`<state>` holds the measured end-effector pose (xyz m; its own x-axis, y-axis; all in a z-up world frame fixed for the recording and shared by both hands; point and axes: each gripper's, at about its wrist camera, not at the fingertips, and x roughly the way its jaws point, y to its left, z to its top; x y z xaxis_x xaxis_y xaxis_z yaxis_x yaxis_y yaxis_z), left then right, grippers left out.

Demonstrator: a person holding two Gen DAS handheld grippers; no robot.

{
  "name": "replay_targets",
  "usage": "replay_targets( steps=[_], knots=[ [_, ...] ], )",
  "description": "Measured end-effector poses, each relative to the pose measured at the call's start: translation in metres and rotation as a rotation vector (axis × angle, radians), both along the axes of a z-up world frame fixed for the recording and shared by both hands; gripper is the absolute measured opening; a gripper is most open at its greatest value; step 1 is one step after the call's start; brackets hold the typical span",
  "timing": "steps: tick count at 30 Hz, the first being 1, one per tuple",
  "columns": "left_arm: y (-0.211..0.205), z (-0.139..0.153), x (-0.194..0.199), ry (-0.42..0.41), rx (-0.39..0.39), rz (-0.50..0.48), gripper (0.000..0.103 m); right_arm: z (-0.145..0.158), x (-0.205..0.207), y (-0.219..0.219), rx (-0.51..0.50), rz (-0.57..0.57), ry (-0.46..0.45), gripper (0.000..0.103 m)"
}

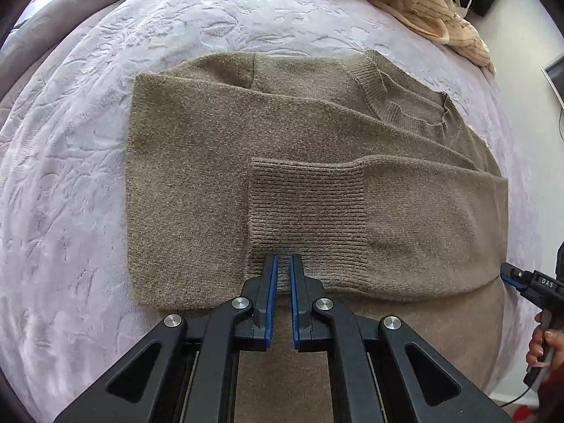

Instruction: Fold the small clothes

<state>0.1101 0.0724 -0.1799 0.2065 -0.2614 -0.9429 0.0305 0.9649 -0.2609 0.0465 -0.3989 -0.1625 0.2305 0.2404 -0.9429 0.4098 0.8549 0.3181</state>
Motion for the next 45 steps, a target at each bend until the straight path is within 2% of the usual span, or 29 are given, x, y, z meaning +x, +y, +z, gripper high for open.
replay_targets(
  steps=[2, 5, 11, 13, 14, 16, 19, 21, 22, 24, 28, 34, 37, 39, 45],
  knots=[
    [-0.001, -0.001, 0.0, 0.0, 0.015, 0.002, 0.008, 0.013, -0.003, -0.005, -0.058, -0.02, -0.01, 0.038],
    [-0.014, -0.003, 0.001, -0.01, 0.058, -0.005, 0.008, 0.018, 0.001, -0.012, 0.017, -0.017, -0.061, 0.047],
    [-0.018, -0.003, 0.002, -0.012, 0.069, -0.01, 0.008, 0.004, 0.05, -0.019, 0.143, -0.064, -0.126, 0.047],
    [-0.017, -0.002, 0.002, -0.011, 0.07, -0.011, 0.008, -0.012, 0.065, -0.016, 0.181, -0.085, -0.102, 0.047],
    [-0.021, -0.002, 0.004, -0.011, 0.074, -0.011, 0.008, -0.02, 0.072, -0.019, 0.215, -0.107, -0.089, 0.04],
    [-0.027, 0.001, 0.006, -0.011, 0.085, -0.004, 0.008, -0.018, 0.079, -0.019, 0.251, -0.116, -0.091, 0.008],
    [-0.029, 0.007, 0.004, -0.027, 0.104, -0.014, 0.008, 0.005, 0.079, -0.011, 0.134, -0.027, -0.124, 0.008],
    [-0.032, 0.006, 0.003, -0.033, 0.113, -0.024, 0.008, 0.002, 0.081, -0.014, 0.086, -0.004, -0.103, 0.008],
    [-0.033, 0.004, 0.004, -0.032, 0.113, -0.024, 0.008, -0.009, 0.082, -0.018, 0.078, -0.012, -0.074, 0.008],
    [-0.034, 0.002, 0.005, -0.026, 0.113, -0.018, 0.008, -0.026, 0.08, -0.026, 0.126, -0.059, -0.063, 0.007],
    [-0.033, 0.002, 0.004, -0.024, 0.107, -0.024, 0.008, -0.02, 0.067, -0.029, 0.129, -0.121, -0.097, 0.008],
    [-0.024, -0.002, 0.003, -0.022, 0.086, -0.012, 0.008, 0.019, 0.063, -0.028, -0.092, -0.14, -0.091, 0.009],
    [-0.023, -0.002, 0.002, -0.028, 0.086, -0.014, 0.008, 0.03, 0.057, -0.03, -0.074, -0.138, -0.129, 0.009],
    [-0.022, -0.003, 0.0, -0.033, 0.085, -0.015, 0.008, 0.033, 0.062, -0.026, -0.062, -0.093, -0.152, 0.009],
    [-0.022, -0.004, -0.002, -0.036, 0.09, -0.009, 0.008, 0.018, 0.088, -0.004, -0.008, -0.025, -0.169, 0.009]
  ],
)
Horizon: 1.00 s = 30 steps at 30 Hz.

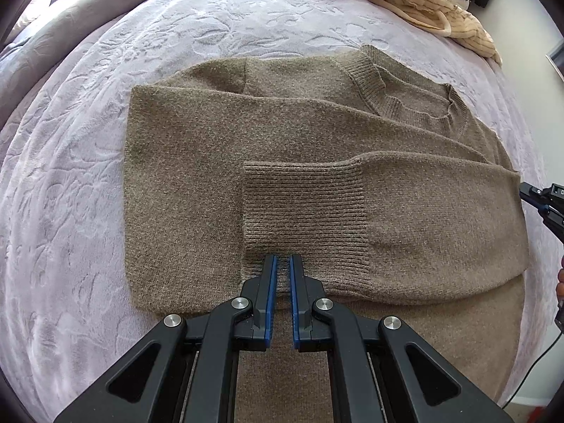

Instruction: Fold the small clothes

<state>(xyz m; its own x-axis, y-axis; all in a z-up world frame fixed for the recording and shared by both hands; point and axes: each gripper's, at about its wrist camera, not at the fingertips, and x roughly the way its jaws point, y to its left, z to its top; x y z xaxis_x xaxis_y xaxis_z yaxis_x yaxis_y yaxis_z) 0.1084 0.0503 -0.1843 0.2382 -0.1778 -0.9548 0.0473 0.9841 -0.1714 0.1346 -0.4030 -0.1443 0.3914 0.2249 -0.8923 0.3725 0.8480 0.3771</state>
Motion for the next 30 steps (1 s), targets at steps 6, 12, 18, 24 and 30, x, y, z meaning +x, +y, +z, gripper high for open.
replay_targets(
  steps=[6, 12, 18, 24, 30],
  knots=[
    [-0.003, 0.0, -0.001, -0.004, 0.009, -0.002, 0.008, -0.016, 0.02, 0.003, -0.042, -0.001, 0.033, 0.006],
    [-0.002, 0.0, -0.001, -0.002, 0.008, 0.001, 0.008, -0.002, 0.01, -0.016, -0.025, -0.08, 0.045, 0.013],
    [-0.002, 0.0, -0.001, 0.0, 0.008, 0.002, 0.008, 0.01, -0.037, -0.001, 0.028, -0.012, 0.067, 0.013],
    [-0.002, -0.001, 0.0, 0.01, 0.009, 0.005, 0.008, 0.013, -0.091, 0.037, 0.057, 0.073, 0.117, 0.013],
    [-0.002, 0.002, 0.008, 0.033, 0.005, -0.011, 0.008, 0.015, -0.134, 0.069, 0.082, 0.143, 0.165, 0.013]
  ],
)
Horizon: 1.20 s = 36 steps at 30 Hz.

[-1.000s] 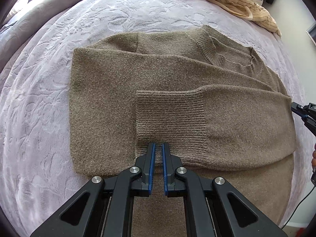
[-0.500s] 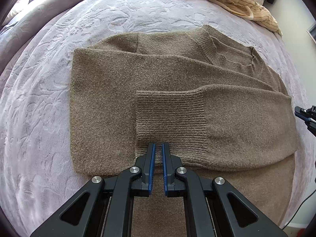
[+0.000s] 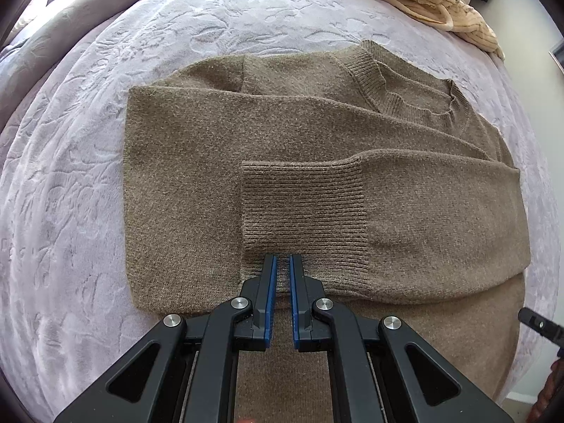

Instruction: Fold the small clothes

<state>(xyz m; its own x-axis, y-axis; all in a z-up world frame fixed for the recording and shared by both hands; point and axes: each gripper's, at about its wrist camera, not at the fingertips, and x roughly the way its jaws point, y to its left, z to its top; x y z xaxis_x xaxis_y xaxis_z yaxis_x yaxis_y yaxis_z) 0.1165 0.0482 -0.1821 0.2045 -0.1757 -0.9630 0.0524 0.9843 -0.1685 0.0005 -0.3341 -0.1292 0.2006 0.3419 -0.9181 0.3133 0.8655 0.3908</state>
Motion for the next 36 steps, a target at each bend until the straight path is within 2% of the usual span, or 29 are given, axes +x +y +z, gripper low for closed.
replay_targets(
  steps=[3, 4, 5, 6, 10, 13, 15, 19, 20, 21, 23, 25, 26, 27, 28, 31, 32, 34, 36],
  knots=[
    [0.003, 0.007, -0.003, -0.008, -0.019, 0.011, 0.008, 0.002, -0.012, 0.012, 0.015, 0.017, 0.012, 0.024],
    [0.003, 0.01, -0.005, -0.008, -0.024, 0.01, 0.012, 0.003, -0.015, 0.014, 0.018, 0.022, 0.013, 0.032],
    [0.004, 0.013, -0.007, -0.006, -0.03, 0.006, 0.054, 0.004, -0.017, 0.017, 0.022, 0.026, 0.011, 0.04],
    [0.003, 0.015, -0.009, 0.0, -0.024, 0.006, 0.101, 0.006, -0.019, 0.018, 0.025, 0.029, 0.008, 0.042],
    [0.003, 0.029, -0.016, -0.03, 0.025, -0.004, 0.101, 0.012, -0.021, 0.024, 0.032, 0.037, 0.002, 0.042],
    [0.02, 0.04, -0.012, -0.068, 0.061, 0.049, 0.101, 0.018, -0.024, 0.026, 0.03, 0.039, -0.003, 0.042],
    [0.04, 0.044, 0.0, -0.088, 0.053, 0.102, 0.101, 0.021, -0.026, 0.026, 0.03, 0.039, -0.005, 0.042],
    [0.086, 0.034, 0.039, -0.074, 0.016, 0.208, 0.101, 0.023, -0.032, 0.027, 0.02, 0.044, 0.002, 0.042],
    [0.097, 0.029, 0.05, -0.066, -0.009, 0.231, 0.098, 0.022, -0.033, 0.027, 0.017, 0.045, 0.008, 0.042],
    [0.104, 0.024, 0.061, -0.061, -0.025, 0.251, 0.088, 0.021, -0.035, 0.027, 0.015, 0.047, 0.014, 0.042],
    [0.113, 0.013, 0.08, -0.048, -0.046, 0.264, 0.081, 0.019, -0.037, 0.028, 0.01, 0.053, 0.028, 0.042],
    [0.113, 0.005, 0.092, -0.039, -0.049, 0.247, 0.056, 0.018, -0.039, 0.03, 0.008, 0.058, 0.042, 0.042],
    [0.11, 0.0, 0.095, -0.023, -0.06, 0.23, 0.032, 0.017, -0.039, 0.031, 0.009, 0.059, 0.048, 0.042],
    [0.107, -0.003, 0.095, -0.022, -0.081, 0.216, 0.015, 0.017, -0.039, 0.032, 0.012, 0.059, 0.053, 0.042],
    [0.104, -0.001, 0.094, -0.036, -0.079, 0.206, 0.014, 0.017, -0.039, 0.034, 0.015, 0.06, 0.055, 0.042],
    [0.102, -0.006, 0.09, -0.073, -0.007, 0.182, 0.014, 0.019, -0.035, 0.038, 0.016, 0.068, 0.052, 0.042],
    [0.107, -0.01, 0.091, -0.063, -0.011, 0.192, 0.014, 0.019, -0.034, 0.04, 0.018, 0.071, 0.052, 0.042],
    [0.12, -0.011, 0.09, -0.055, -0.078, 0.237, 0.014, 0.019, -0.031, 0.043, 0.018, 0.079, 0.051, 0.042],
    [0.126, -0.004, 0.079, -0.057, -0.064, 0.245, 0.014, 0.02, -0.03, 0.047, 0.018, 0.086, 0.044, 0.042]
  ],
)
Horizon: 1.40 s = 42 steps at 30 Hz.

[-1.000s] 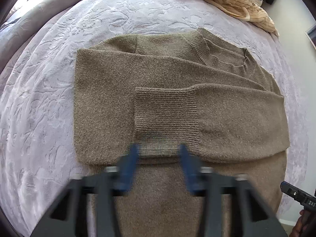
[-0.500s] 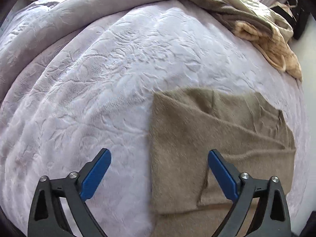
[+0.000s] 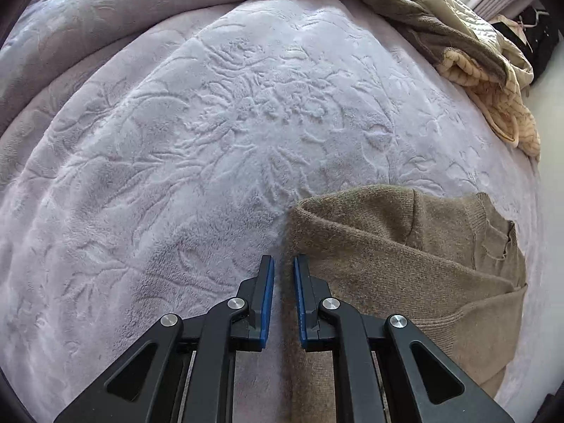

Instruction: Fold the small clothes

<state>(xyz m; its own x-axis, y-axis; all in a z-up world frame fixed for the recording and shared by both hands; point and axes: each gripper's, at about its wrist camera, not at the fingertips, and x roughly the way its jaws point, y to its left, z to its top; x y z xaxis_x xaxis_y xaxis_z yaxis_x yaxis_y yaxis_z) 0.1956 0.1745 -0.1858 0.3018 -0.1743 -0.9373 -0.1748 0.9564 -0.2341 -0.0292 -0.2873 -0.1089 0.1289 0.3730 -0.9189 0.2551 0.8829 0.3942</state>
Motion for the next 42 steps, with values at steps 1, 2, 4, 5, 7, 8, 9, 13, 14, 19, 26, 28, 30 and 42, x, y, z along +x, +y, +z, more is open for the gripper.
replay_targets(
  steps=[1, 2, 4, 5, 7, 8, 9, 13, 14, 19, 26, 28, 30, 42],
  knots=[
    [0.0, 0.004, -0.006, 0.002, 0.037, -0.008, 0.014, 0.001, 0.001, 0.002, 0.0, 0.004, -0.001, 0.042],
    [-0.001, 0.009, -0.015, -0.001, 0.074, -0.015, 0.014, 0.001, 0.001, 0.003, 0.001, 0.007, -0.001, 0.042],
    [-0.004, 0.019, -0.031, -0.01, 0.095, -0.032, 0.014, 0.002, 0.002, 0.006, 0.004, 0.014, 0.001, 0.042],
    [-0.008, 0.023, -0.039, -0.007, 0.097, -0.039, 0.014, 0.002, 0.003, 0.008, 0.005, 0.016, 0.0, 0.042],
    [-0.014, 0.031, -0.054, 0.019, 0.111, -0.05, 0.014, 0.004, 0.004, 0.011, 0.01, 0.02, -0.005, 0.042],
    [-0.019, 0.034, -0.064, 0.032, 0.119, -0.058, 0.014, 0.006, 0.004, 0.013, 0.011, 0.024, -0.008, 0.042],
    [-0.025, 0.036, -0.072, 0.042, 0.129, -0.066, 0.014, 0.008, 0.004, 0.015, 0.012, 0.029, -0.011, 0.042],
    [-0.045, 0.05, -0.107, 0.02, 0.174, -0.105, 0.024, 0.015, 0.003, 0.024, 0.012, 0.046, -0.024, 0.05],
    [-0.049, 0.053, -0.117, 0.019, 0.182, -0.105, 0.073, 0.018, 0.002, 0.025, 0.011, 0.05, -0.027, 0.055],
    [-0.07, 0.069, -0.14, 0.011, 0.232, -0.14, 0.101, 0.023, -0.004, 0.032, 0.006, 0.063, -0.026, 0.057],
    [-0.083, 0.066, -0.164, 0.082, 0.229, -0.148, 0.101, 0.019, -0.012, 0.03, 0.02, 0.072, -0.002, 0.057],
    [-0.084, 0.064, -0.167, 0.105, 0.23, -0.129, 0.101, 0.018, -0.013, 0.026, 0.024, 0.078, 0.002, 0.057],
    [-0.085, 0.064, -0.172, 0.121, 0.235, -0.11, 0.101, 0.018, -0.013, 0.02, 0.024, 0.085, 0.002, 0.057],
    [-0.114, 0.07, -0.237, 0.192, 0.217, -0.045, 0.101, -0.002, -0.004, -0.023, 0.118, 0.232, 0.017, 0.057]
  ],
)
